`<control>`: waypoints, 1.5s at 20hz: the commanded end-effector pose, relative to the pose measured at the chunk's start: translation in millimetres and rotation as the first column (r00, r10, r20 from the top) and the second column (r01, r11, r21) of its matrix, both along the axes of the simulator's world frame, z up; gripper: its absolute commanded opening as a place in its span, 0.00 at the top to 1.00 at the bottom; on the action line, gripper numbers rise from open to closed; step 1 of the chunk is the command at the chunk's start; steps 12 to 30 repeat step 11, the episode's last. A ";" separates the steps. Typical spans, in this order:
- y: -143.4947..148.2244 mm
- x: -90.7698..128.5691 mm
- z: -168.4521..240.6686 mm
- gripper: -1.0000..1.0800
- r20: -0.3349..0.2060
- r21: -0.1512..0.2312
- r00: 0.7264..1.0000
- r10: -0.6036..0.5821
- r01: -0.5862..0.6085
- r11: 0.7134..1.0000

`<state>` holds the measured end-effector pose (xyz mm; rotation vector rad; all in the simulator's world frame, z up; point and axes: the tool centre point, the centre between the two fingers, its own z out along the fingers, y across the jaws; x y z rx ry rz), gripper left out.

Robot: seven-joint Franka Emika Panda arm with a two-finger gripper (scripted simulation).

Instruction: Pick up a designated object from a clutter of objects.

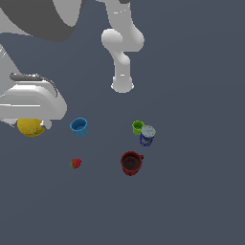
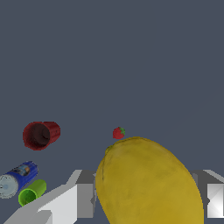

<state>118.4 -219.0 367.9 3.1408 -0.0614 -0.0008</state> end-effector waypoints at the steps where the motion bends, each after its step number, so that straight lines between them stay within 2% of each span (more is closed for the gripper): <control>1: -1.2 3.1 7.2 1.00 0.000 0.000 1.000 0.000 0.000 1.000; 30: -3.0 7.9 16.3 1.00 0.000 0.000 1.000 0.000 0.000 1.000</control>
